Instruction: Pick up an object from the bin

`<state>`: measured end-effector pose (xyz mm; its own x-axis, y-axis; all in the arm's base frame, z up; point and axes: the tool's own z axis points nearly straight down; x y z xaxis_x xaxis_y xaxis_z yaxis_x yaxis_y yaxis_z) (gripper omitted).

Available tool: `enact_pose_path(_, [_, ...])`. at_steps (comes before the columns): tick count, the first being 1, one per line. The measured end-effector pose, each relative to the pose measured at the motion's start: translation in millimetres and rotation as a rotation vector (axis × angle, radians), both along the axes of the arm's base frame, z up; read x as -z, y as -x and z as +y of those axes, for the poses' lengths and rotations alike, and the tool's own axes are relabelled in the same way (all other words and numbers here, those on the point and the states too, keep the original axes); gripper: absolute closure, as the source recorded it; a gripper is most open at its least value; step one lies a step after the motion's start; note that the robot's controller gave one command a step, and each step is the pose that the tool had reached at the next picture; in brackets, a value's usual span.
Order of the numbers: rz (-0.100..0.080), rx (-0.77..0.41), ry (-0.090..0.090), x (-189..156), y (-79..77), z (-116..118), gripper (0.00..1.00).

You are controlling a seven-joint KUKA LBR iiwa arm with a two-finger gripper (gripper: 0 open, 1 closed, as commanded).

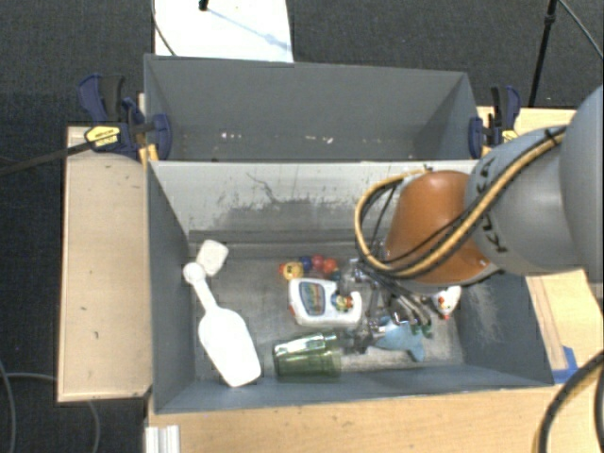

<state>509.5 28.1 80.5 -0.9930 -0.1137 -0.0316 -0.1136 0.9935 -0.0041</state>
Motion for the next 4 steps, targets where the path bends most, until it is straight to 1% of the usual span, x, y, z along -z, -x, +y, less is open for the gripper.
enact_pose_path(1, [0.011,-0.008,-0.002,-8,3.8,-2,1.00])
enact_pose_path(2, [0.011,-0.009,-0.002,-8,3.8,-2,1.00])
enact_pose_path(4, [0.019,-0.010,-0.002,-19,4.2,-1,1.00])
